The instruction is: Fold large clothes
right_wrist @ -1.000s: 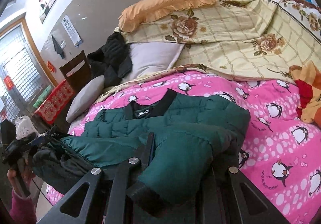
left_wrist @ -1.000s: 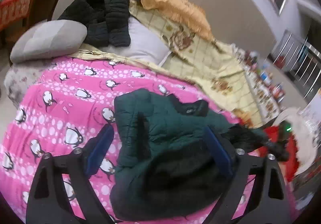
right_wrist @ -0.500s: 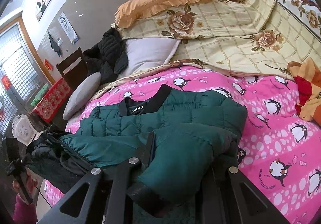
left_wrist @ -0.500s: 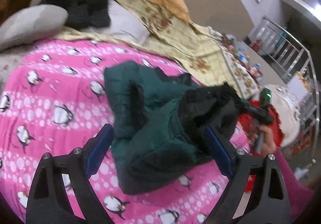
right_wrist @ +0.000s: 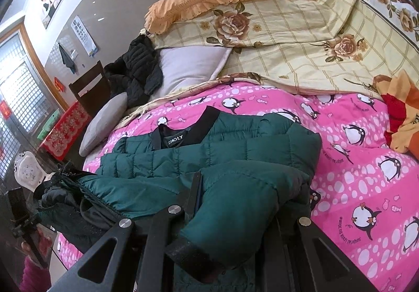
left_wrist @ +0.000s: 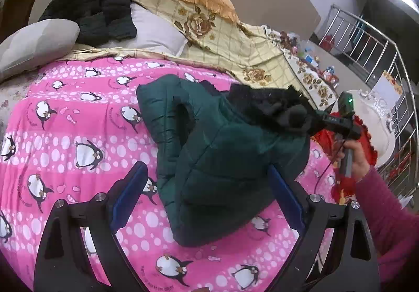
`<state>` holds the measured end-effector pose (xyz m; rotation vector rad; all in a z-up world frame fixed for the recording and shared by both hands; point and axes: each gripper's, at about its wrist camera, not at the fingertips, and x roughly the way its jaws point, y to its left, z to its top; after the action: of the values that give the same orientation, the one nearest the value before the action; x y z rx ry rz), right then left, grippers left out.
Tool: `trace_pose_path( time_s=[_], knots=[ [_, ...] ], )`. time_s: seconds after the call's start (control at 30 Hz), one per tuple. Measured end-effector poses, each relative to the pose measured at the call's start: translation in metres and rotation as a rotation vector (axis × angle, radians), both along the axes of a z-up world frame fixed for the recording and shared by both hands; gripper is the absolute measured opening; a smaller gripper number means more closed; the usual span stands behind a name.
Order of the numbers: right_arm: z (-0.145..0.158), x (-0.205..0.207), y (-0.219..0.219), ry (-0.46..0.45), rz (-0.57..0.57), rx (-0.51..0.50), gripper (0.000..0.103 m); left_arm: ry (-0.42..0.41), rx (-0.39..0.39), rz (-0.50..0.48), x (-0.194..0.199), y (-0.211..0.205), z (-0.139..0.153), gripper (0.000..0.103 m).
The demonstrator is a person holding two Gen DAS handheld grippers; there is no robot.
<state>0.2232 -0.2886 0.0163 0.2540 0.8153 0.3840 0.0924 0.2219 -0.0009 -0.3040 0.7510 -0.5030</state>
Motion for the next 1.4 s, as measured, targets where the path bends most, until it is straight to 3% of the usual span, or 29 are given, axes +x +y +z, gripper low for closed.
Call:
trace_pose_path(
  time_s=[0.13,0.27,0.3,0.37,0.4,0.47,0.5,0.7,0.83,1.03,1.1,1.13,1.2,1.27,1.33,1.4],
  knots=[
    [0.0,0.0,0.0,0.006,-0.004,0.0,0.016,0.008,-0.012,-0.009,0.013,-0.008,-0.008,0.092],
    [-0.001,-0.002,0.0,0.008,-0.006,-0.006,0.016,0.016,0.053,-0.03,0.025,-0.028,-0.019,0.09],
    [-0.001,-0.001,0.0,0.008,-0.006,-0.008,0.016,0.015,0.071,-0.027,0.026,-0.031,-0.02,0.077],
    [-0.001,-0.001,0.0,0.011,-0.01,-0.012,0.016,0.008,0.142,0.012,0.029,-0.041,-0.019,0.062],
    [-0.002,-0.002,0.0,0.011,-0.014,-0.017,0.016,-0.001,0.171,0.035,0.03,-0.045,-0.017,0.048],
    [0.0,-0.001,0.0,0.009,-0.024,-0.022,0.016,-0.015,0.199,0.059,0.033,-0.048,-0.012,0.034],
    [0.0,-0.001,-0.001,0.006,-0.032,-0.025,0.016,-0.024,0.212,0.082,0.035,-0.048,-0.009,0.029],
    [0.008,0.016,-0.003,0.004,-0.09,-0.031,0.016,-0.029,0.196,0.21,0.074,-0.05,0.012,0.023],
    [0.016,0.038,-0.001,-0.018,-0.125,-0.038,0.016,-0.021,0.201,0.267,0.11,-0.052,0.015,0.022],
    [-0.02,0.087,-0.006,0.046,-0.196,0.008,0.017,0.09,0.196,0.384,0.167,-0.053,-0.031,0.024],
    [-0.038,0.102,-0.005,0.065,-0.195,0.03,0.023,0.105,0.213,0.435,0.178,-0.055,-0.048,0.043],
    [-0.042,0.105,-0.005,0.071,-0.198,0.04,0.025,0.107,0.211,0.449,0.18,-0.055,-0.051,0.046],
    [-0.04,0.107,-0.01,0.066,-0.208,0.089,0.027,0.12,0.188,0.476,0.185,-0.05,-0.058,0.063],
    [-0.031,0.101,-0.018,0.053,-0.217,0.156,0.034,0.138,0.145,0.486,0.187,-0.042,-0.06,0.071],
    [-0.018,0.092,-0.021,0.032,-0.194,0.179,0.041,0.148,0.104,0.474,0.185,-0.036,-0.059,0.073],
    [0.0,0.082,-0.024,-0.003,-0.174,0.173,0.058,0.143,0.11,0.466,0.183,-0.035,-0.057,0.076]
  ],
)
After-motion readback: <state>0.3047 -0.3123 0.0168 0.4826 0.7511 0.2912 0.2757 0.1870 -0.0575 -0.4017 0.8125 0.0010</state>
